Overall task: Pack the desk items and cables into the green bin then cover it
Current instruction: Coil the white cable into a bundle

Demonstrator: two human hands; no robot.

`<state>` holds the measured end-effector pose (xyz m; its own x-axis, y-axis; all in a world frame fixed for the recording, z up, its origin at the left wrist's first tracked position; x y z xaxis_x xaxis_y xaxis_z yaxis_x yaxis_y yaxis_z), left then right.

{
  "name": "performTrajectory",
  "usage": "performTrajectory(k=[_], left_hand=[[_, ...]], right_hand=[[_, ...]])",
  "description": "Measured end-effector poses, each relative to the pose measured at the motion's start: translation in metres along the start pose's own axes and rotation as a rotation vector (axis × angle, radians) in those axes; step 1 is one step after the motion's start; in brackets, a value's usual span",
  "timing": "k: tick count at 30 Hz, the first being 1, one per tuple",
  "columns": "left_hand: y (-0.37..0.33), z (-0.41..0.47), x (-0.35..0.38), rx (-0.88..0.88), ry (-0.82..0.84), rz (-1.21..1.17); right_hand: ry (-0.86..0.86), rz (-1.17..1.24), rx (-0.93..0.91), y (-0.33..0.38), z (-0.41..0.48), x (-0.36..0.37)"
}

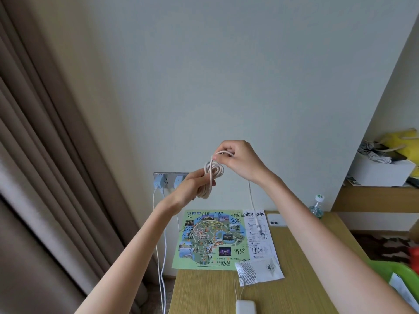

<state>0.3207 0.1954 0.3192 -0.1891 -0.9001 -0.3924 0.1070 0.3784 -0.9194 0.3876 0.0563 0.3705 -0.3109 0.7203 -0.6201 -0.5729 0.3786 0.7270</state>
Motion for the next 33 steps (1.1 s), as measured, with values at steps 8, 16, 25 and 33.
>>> performTrajectory(k=[8,16,25,33], left_hand=[[-0.015,0.011,0.013,-0.052,0.109,0.090],[-0.032,-0.003,0.015,0.017,0.255,0.065],[-0.032,-0.007,0.041,-0.144,0.579,-0.071],[-0.047,-0.001,0.020,0.000,0.358,0.130]], right_hand=[[-0.014,0.145,-0.034,-0.011,-0.004,-0.010],[0.064,0.559,0.120,-0.046,-0.019,-0.006],[0.189,0.621,0.003,-0.032,-0.020,-0.013],[0.176,0.438,0.242,-0.060,-0.031,0.009]])
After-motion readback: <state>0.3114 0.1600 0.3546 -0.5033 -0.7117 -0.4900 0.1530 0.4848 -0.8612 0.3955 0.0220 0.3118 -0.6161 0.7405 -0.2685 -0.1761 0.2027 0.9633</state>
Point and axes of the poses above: each hand's wrist, its own z-axis towards the middle knuckle, its own x-axis out of the palm, y = z × x, the point moved 4 cm from there along z, towards the middle knuckle, and after that the axes turned 10 degrees about y, right-handed, at the moved point
